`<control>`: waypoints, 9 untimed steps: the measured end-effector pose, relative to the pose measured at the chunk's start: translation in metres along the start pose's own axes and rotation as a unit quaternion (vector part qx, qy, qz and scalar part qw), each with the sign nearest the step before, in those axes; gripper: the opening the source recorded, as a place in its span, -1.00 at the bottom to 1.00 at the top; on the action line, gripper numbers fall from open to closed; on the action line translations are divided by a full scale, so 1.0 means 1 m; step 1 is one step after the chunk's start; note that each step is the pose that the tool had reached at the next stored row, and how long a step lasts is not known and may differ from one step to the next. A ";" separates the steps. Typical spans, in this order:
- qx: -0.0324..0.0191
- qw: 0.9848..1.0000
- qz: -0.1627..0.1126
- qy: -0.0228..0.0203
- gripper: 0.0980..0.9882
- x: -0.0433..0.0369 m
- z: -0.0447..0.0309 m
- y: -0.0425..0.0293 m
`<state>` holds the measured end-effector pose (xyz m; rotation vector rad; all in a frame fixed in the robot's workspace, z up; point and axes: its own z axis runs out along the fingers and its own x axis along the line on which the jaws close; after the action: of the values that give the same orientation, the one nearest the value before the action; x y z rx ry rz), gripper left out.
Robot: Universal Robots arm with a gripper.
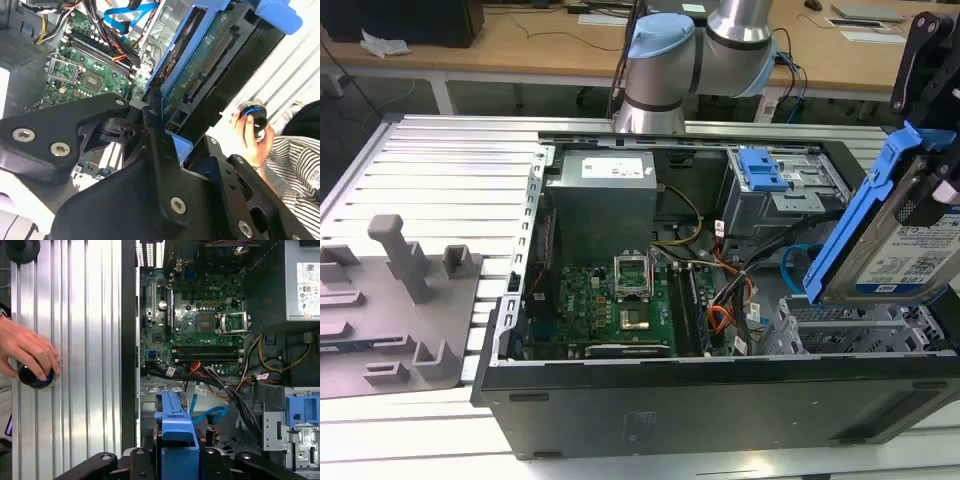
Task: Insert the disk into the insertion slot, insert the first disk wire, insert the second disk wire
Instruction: 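Insert the disk into the insertion slot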
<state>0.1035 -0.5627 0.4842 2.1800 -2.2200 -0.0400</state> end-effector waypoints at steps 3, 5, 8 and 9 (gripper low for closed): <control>0.000 1.000 0.000 0.000 -0.40 0.0000 0.0108 -0.0004; 0.000 1.000 0.000 0.000 -0.40 0.0000 0.0157 -0.0006; 0.000 1.000 0.000 -0.004 -0.40 0.0000 0.0195 -0.0012; 0.000 1.000 0.000 -0.009 -0.40 -0.0001 0.0208 -0.0017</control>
<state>0.1044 -0.5627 0.4634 2.1891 -2.2285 -0.0611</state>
